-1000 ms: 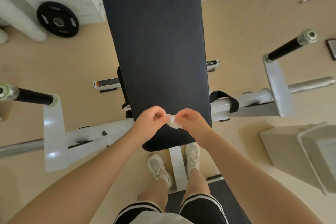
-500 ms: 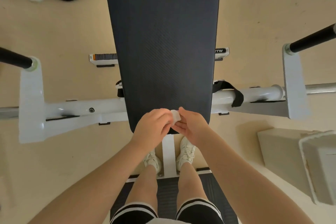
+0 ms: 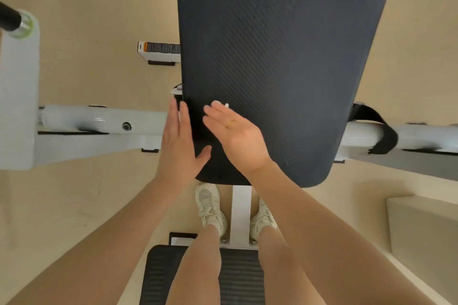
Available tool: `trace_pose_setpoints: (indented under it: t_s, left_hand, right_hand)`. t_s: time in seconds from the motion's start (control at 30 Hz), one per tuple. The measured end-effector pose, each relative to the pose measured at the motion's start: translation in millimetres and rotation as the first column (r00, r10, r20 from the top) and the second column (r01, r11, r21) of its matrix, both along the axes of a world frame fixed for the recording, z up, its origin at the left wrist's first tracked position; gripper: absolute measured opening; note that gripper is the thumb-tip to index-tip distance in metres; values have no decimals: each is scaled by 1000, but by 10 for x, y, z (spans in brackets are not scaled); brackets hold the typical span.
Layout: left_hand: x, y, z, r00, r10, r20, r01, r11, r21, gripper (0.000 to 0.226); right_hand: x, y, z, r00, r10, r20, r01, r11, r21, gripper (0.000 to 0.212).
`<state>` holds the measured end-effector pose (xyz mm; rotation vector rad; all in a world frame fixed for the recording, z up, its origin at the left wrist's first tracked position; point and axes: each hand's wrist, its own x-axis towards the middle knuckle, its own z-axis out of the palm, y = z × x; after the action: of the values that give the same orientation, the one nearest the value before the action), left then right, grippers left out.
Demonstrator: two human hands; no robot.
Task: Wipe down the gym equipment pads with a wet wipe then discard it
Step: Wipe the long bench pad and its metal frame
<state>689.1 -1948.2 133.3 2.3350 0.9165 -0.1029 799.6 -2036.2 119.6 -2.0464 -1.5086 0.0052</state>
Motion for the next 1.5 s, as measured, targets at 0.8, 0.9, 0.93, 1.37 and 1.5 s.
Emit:
trace_pose_setpoints:
  t_s: [0.8, 0.9, 0.93, 1.37, 1.5]
  left_hand:
    - [210, -214, -165, 915, -312, -257, 400, 790, 465, 125]
    - [294, -252, -133, 883, -382, -273, 468, 751, 465, 123]
    - [321, -265, -125, 876, -396, -276, 482, 743, 464, 122]
    - [463, -377, -155, 846, -426, -320, 532, 711, 460, 121]
    - [492, -397, -169, 848, -418, -325, 528, 714, 460, 120]
  right_hand:
    - [234, -779, -278, 971, -9, 237, 109, 904, -413, 54]
    - [494, -1175, -227, 941, -269, 205, 333, 841, -425, 59]
    - [537, -1297, -225, 909, -369, 193, 416, 803, -427, 61]
    - [329, -1514, -413, 976, -199, 85, 216, 913, -346, 57]
    - [597, -1745, -341, 931, -343, 122, 364, 875, -319, 62]
